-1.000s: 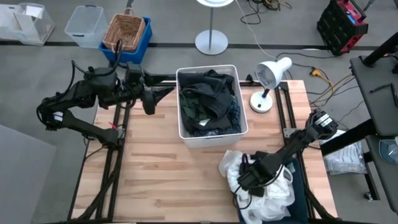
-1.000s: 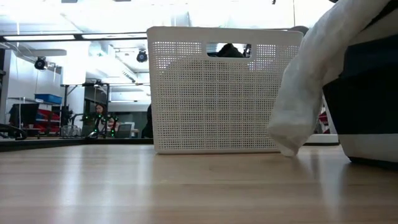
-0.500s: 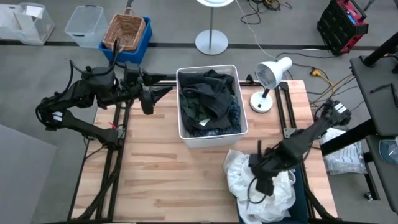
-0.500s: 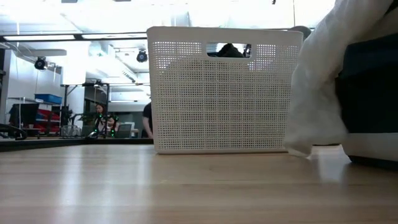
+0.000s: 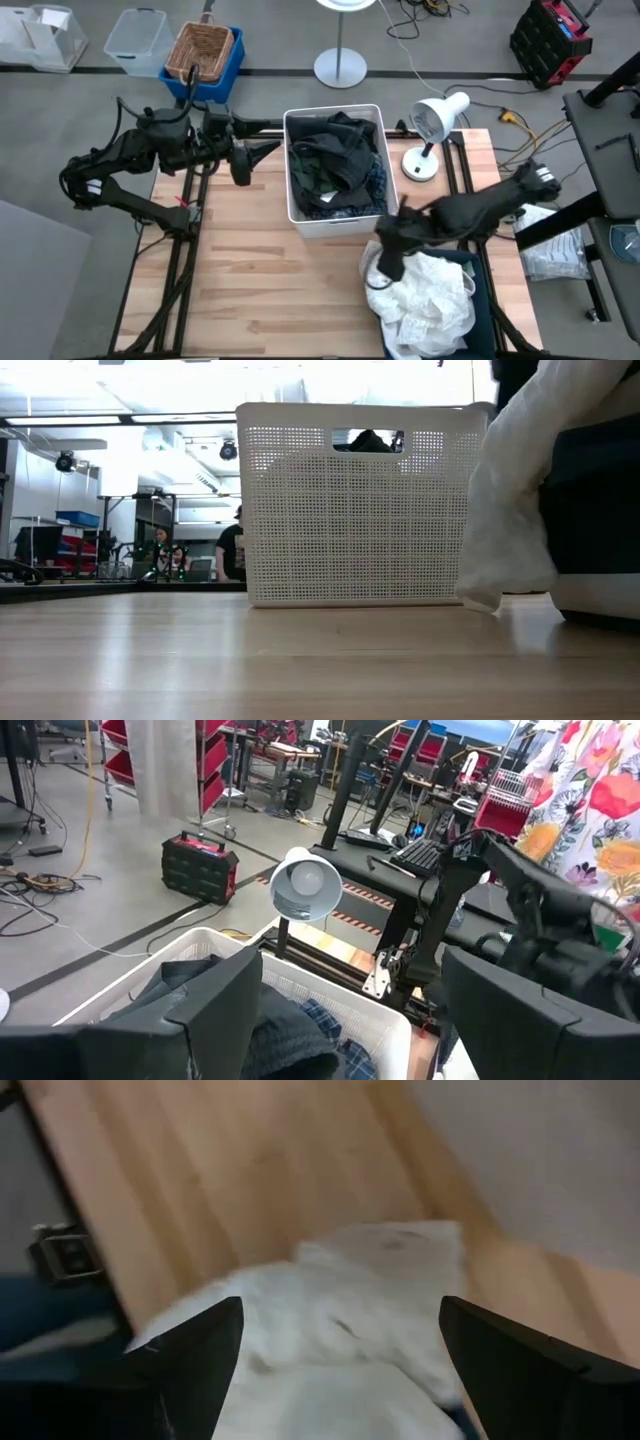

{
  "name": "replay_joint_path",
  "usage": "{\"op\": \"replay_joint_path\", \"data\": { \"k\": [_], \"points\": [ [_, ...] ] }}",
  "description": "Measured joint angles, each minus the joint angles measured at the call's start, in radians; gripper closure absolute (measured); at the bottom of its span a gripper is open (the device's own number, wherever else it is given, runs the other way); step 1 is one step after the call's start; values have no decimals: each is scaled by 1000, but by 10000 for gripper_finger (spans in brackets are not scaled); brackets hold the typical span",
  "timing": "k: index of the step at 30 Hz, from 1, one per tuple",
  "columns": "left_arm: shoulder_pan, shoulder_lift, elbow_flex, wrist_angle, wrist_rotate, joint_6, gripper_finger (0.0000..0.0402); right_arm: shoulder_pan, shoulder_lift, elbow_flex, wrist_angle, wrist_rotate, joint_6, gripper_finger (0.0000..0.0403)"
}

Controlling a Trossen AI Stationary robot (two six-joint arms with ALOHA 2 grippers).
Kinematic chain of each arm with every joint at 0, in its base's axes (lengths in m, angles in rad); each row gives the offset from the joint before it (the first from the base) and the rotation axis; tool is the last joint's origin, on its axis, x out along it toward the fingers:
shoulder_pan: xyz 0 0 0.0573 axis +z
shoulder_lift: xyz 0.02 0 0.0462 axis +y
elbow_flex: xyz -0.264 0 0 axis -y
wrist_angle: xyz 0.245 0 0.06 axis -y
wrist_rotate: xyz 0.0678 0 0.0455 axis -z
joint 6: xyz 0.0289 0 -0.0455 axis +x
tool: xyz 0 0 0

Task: Sort clothes
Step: Put the white dress into the blue laundry bin

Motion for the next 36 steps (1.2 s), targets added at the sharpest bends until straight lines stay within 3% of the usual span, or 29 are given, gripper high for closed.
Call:
{"op": "replay_joint_path", "data": {
  "k": [4, 10, 19, 25, 36],
  "points": [
    [0, 1, 0, 1, 0, 0, 119, -71, 96, 48, 56, -121, -111, 74],
    [0, 0, 0, -4, 0, 0, 119, -85, 247, 160, -101, -247, -186, 82],
    [0, 6, 0, -13, 0, 0, 119, -58, 384, 216, -182, -287, -260, 103],
    [0, 9, 0, -14, 0, 0, 119, -56, 380, 246, -179, -284, -260, 152],
    [0, 9, 0, -14, 0, 0, 119, -57, 370, 253, -175, -251, -267, 279]
  ]
}}
